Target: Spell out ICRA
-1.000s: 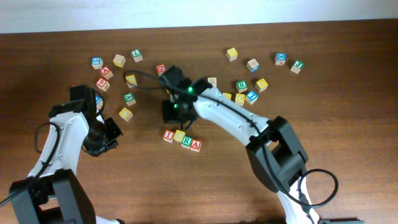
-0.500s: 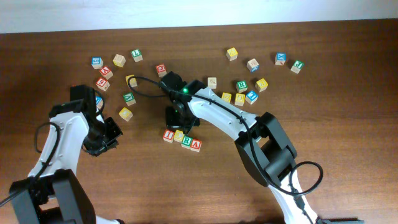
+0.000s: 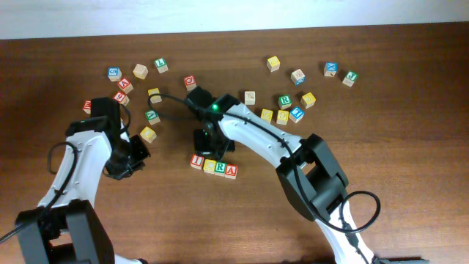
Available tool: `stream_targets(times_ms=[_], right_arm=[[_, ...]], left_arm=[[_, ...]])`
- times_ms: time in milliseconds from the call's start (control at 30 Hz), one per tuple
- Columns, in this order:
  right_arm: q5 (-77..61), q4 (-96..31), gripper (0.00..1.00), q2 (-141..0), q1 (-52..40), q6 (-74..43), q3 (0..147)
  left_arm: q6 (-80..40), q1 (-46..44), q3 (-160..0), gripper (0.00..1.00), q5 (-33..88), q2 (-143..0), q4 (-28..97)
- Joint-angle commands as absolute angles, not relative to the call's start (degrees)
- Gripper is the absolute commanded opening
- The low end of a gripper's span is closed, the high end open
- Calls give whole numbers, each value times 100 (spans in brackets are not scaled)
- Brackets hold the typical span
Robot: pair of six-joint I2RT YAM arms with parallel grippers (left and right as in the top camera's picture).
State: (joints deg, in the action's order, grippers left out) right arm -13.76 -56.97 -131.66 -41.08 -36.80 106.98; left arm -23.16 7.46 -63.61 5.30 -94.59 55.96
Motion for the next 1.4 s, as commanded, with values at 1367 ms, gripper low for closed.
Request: stream_targets(times_ms=[1367], right_arm=[[-2338,-7273,4,-13207,-3179,-2447,10219]], left_arm=[[-2226,-1201,-6381,0,1527,-10934,4834]])
